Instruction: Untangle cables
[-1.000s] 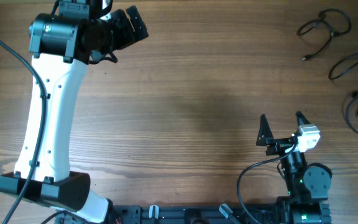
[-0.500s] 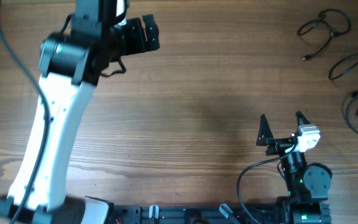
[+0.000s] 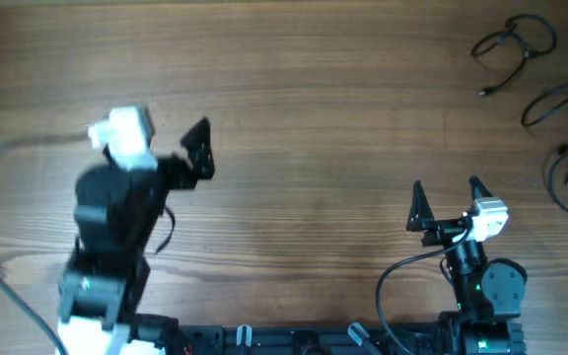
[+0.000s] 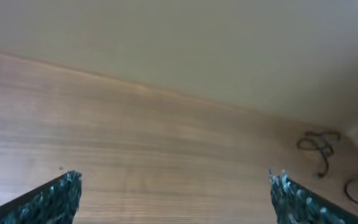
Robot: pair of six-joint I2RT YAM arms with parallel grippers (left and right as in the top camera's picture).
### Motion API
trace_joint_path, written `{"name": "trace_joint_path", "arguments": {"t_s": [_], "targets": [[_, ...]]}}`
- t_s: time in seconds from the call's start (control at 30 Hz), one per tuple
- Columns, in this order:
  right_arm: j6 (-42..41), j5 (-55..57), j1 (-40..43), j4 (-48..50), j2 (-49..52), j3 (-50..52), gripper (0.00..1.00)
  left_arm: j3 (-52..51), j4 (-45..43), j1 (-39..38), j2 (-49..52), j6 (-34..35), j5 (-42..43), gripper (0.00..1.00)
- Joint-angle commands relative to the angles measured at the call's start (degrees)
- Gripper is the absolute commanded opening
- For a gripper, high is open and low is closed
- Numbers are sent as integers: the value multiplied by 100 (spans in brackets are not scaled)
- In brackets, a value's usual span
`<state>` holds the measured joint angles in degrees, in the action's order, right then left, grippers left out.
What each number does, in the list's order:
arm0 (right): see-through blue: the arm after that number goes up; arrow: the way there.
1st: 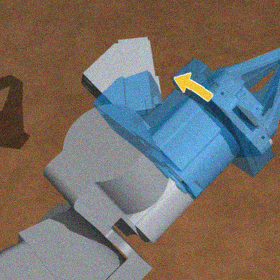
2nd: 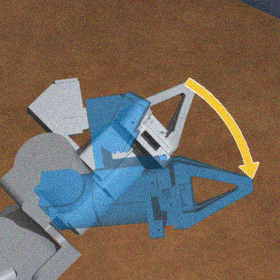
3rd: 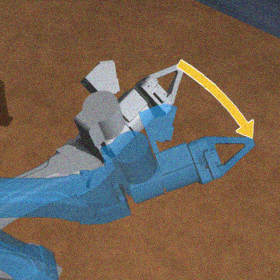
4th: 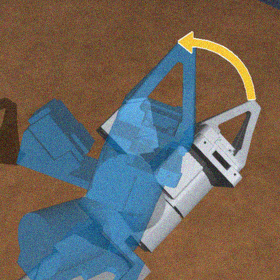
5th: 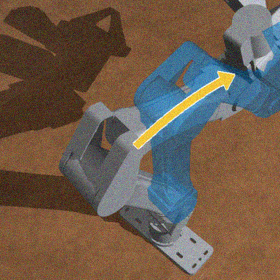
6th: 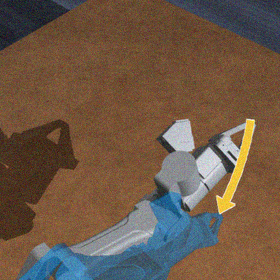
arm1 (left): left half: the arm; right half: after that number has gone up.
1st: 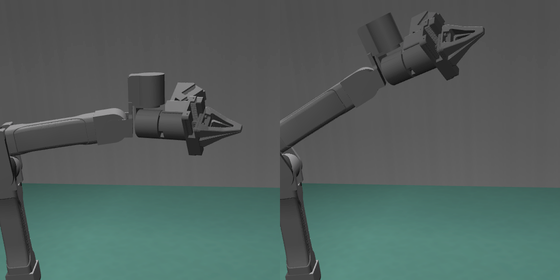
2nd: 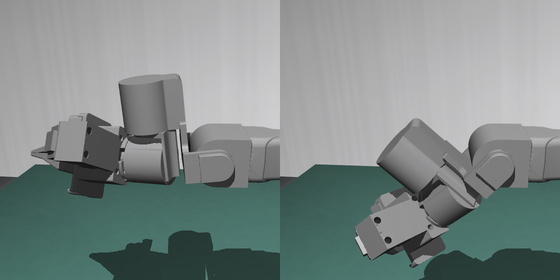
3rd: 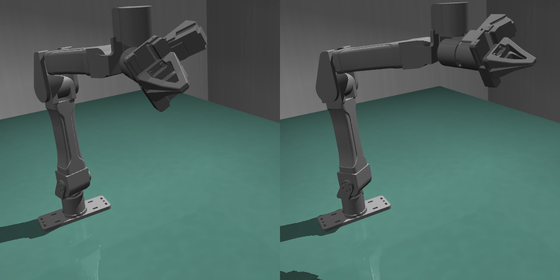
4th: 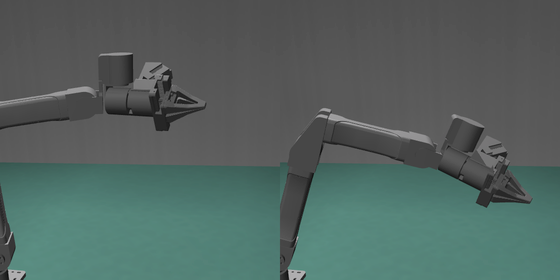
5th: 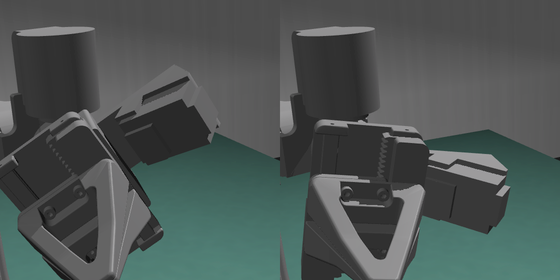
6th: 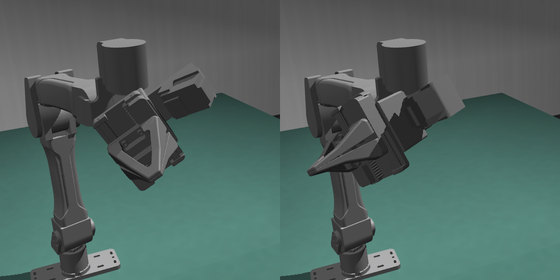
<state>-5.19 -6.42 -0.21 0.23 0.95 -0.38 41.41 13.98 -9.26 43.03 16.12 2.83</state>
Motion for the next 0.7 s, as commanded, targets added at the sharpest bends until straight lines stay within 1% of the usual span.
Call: {"name": "trace_joint_path", "arguments": {"t_s": [0.0, 0.03, 0.1, 0.3, 0.37, 0.47, 0.67], "targets": [[-96, -92, 17, 24, -52, 9, 99, -1248, -774, 199, -960, -511, 107, 100], [-98, -92, 17, 24, -52, 9, 100, -1593, -957, 236, -1255, -833, 234, 100], [-96, -92, 17, 24, -52, 9, 100, -2057, -1163, 267, -1707, -1150, 289, 100], [-96, -92, 17, 24, -52, 9, 100, -2977, -1250, 424, -2931, -1707, 273, 100], [-96, -92, 17, 24, -52, 9, 100, -3141, -1248, 461, -3167, -1746, 267, 100], [-98, -92, 17, 24, -52, 9, 100, -3386, -1250, 466, -3447, -1982, 267, 100], [-94, -92, 17, 24, -52, 9, 100, -3735, -1241, 461, -3893, -2039, 269, 100]]}}
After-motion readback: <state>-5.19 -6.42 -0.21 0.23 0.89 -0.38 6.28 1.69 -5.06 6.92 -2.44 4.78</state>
